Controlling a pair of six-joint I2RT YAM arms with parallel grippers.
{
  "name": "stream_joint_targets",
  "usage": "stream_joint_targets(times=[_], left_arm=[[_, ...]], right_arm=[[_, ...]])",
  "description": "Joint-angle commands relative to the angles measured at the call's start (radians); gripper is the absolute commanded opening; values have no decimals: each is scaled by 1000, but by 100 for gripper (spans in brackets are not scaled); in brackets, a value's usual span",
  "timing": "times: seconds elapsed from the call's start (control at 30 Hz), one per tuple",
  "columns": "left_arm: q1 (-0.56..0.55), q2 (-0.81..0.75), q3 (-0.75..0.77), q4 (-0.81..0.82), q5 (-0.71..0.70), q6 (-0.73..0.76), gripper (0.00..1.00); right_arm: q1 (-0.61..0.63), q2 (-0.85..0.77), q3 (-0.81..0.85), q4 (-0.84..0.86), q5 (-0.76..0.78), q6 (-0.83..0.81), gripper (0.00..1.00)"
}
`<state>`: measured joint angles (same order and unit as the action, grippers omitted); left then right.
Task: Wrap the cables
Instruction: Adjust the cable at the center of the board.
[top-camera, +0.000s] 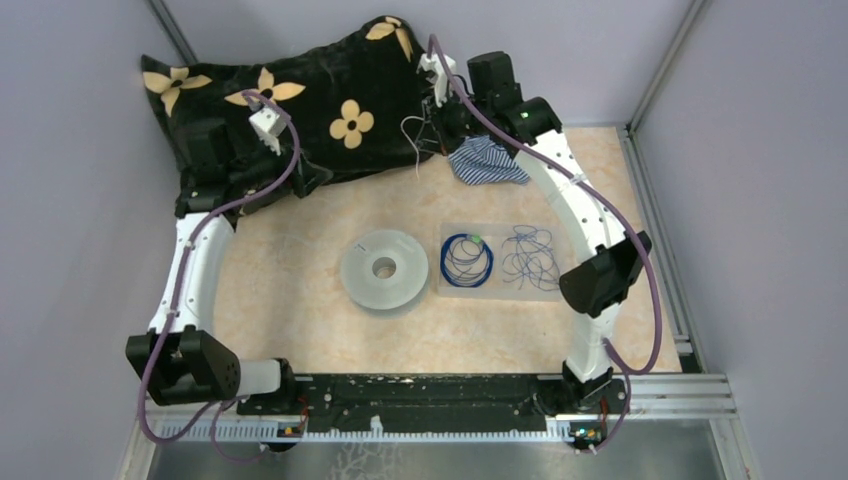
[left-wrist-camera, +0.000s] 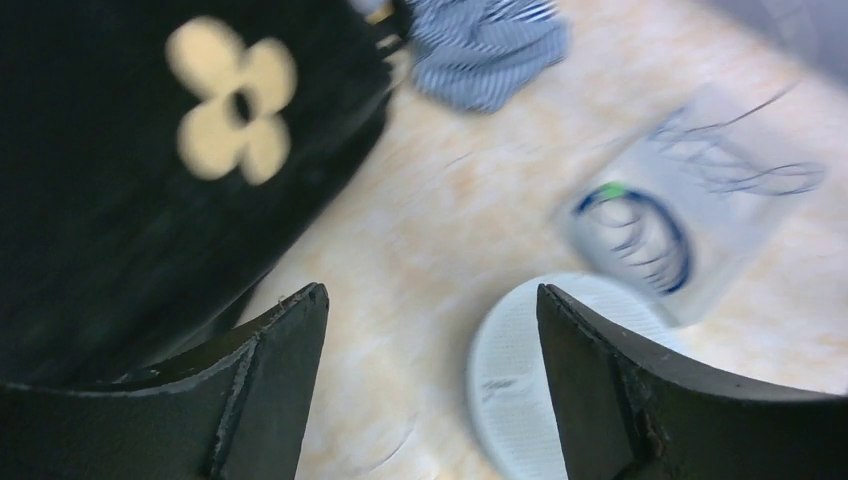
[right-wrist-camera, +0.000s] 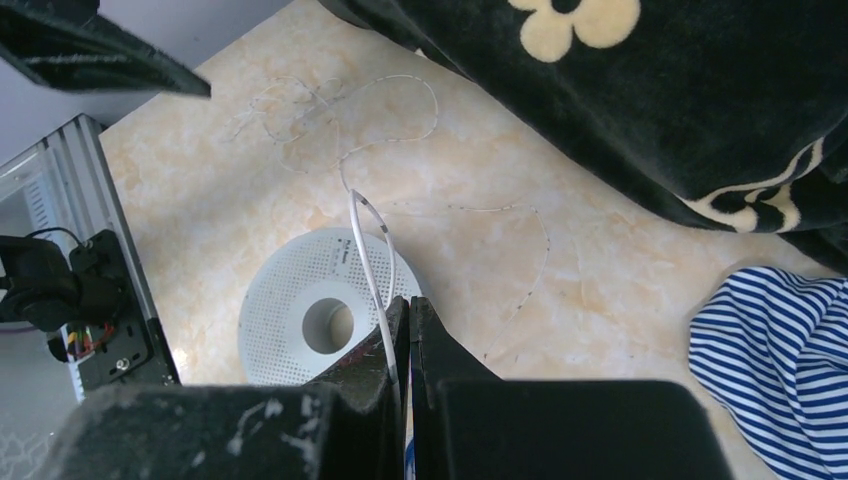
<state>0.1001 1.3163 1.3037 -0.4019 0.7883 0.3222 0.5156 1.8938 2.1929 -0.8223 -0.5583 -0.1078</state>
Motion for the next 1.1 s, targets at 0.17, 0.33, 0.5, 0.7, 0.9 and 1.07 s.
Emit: stream_joint_targets(times=[0.17,0.33,0.5,0.7,0.9,1.07], left_arm=[[-237,62,-19,483,255,-534,80],[-274,107,-12,657,296,-658,73],[-325,135,-12,722,352,-637,67],[-362,148,-24,717,344,-570,53],[-384,159,-24,710,372,-541,48],[-404,160,-29,711,374,-529,42]], right_arm=[[38,-25,-1,40,-76,39,0],[38,-87,-105,64,-137,-15,0],[39,-140,-177,61,-185,-81,0],[38,-156,-202,28,-240,-131,0],[38,-170,-242,13,-258,-155,0],[38,-189,-266,3,-260,-170,0]])
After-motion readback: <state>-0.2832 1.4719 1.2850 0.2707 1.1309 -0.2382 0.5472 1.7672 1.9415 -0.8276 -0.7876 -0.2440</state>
